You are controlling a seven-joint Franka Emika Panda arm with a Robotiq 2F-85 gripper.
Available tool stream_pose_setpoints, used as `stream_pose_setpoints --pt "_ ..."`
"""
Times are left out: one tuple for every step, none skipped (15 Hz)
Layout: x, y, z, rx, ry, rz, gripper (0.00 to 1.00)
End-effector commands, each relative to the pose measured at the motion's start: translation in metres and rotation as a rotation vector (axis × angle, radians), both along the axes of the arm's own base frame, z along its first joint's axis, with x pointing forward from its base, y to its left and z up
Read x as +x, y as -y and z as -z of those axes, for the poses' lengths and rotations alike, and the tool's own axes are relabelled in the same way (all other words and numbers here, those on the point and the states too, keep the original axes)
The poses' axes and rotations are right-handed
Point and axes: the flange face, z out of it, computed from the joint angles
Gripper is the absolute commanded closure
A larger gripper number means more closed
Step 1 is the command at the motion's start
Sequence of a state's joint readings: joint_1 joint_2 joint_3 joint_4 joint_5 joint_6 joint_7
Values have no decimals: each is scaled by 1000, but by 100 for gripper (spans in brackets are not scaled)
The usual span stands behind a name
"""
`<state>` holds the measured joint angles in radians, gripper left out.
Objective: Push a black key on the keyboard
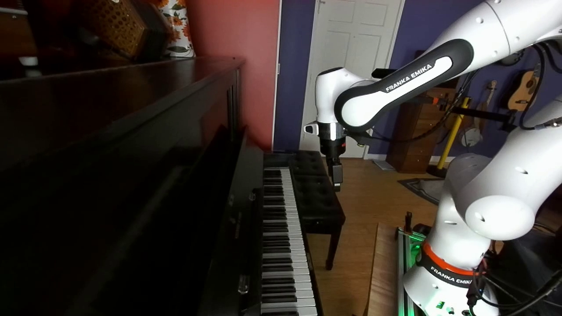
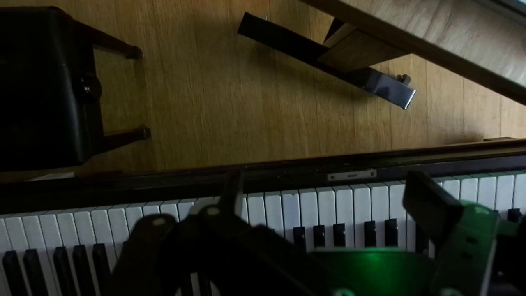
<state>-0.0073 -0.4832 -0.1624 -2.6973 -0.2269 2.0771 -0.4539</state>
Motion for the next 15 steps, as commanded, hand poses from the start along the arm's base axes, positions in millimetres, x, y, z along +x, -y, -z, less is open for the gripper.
stream_pose_setpoints --pt "25 5 29 26 63 12 0" --pt "31 5 37 24 85 16 0" --pt "38 4 49 27 114 13 0" --pt "44 4 58 39 128 10 0" --pt "50 4 70 42 151 20 0" --pt "56 5 80 54 167 24 0" --pt "61 6 90 58 183 27 0" --pt "65 7 99 67 194 30 25" --pt "70 8 108 71 203 30 26" --pt "73 9 117 79 211 32 32" --pt "77 10 125 90 217 32 42" --pt "79 10 131 97 220 33 50" --pt "83 11 139 104 223 31 57" --pt "86 11 143 115 226 31 65" --pt "90 12 148 119 233 28 72"
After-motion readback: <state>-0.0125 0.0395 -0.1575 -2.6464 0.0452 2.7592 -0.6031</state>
